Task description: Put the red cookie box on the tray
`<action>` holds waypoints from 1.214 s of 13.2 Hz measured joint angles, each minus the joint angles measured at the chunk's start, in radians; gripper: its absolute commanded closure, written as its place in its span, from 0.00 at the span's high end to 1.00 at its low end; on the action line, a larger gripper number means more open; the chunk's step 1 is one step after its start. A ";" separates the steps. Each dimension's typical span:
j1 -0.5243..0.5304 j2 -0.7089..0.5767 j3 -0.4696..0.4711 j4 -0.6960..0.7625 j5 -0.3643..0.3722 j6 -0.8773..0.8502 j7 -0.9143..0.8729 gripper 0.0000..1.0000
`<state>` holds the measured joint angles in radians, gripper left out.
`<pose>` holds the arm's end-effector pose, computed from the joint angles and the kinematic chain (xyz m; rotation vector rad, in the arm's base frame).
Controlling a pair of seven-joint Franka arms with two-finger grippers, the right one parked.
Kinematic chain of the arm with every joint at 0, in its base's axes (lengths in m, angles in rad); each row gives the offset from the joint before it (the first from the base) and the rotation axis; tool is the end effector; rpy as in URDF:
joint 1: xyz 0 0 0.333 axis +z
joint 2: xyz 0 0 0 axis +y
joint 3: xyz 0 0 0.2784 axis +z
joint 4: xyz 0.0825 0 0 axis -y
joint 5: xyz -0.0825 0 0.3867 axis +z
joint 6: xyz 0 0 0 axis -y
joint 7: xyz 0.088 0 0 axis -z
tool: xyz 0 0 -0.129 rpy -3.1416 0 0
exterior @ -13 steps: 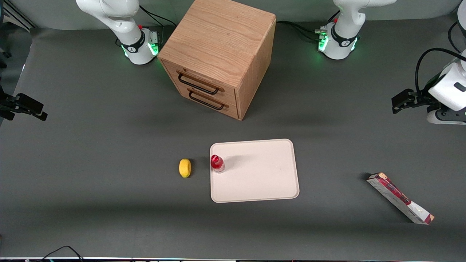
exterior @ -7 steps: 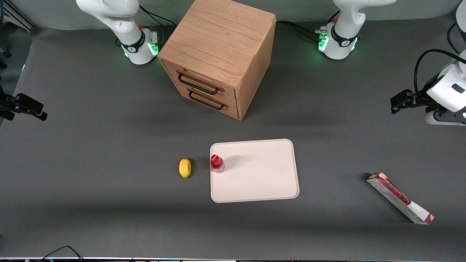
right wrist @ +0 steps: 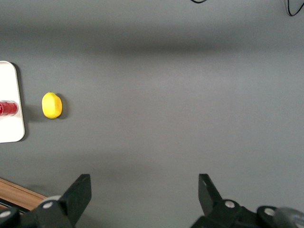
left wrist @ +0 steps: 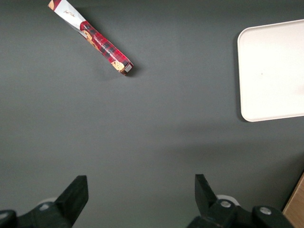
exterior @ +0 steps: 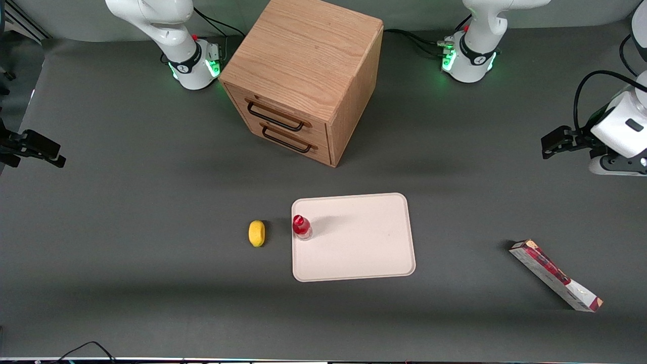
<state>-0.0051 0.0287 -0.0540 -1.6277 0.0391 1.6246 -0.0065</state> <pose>0.5660 -0.0283 0.5264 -3.1016 0.0858 0.0473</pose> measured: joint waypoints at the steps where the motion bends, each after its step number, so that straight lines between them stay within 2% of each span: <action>1: 0.001 0.004 0.003 0.000 0.001 0.000 -0.011 1.00; 6: 0.003 0.054 0.026 0.016 0.026 0.013 -0.240 1.00; 10: 0.003 0.182 0.073 0.093 0.039 0.057 -0.486 1.00; 16: 0.004 0.380 0.128 0.143 0.038 0.290 -0.525 1.00</action>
<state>-0.0007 0.4086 0.0741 -1.4845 0.0774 1.9151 -0.5315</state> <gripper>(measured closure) 0.000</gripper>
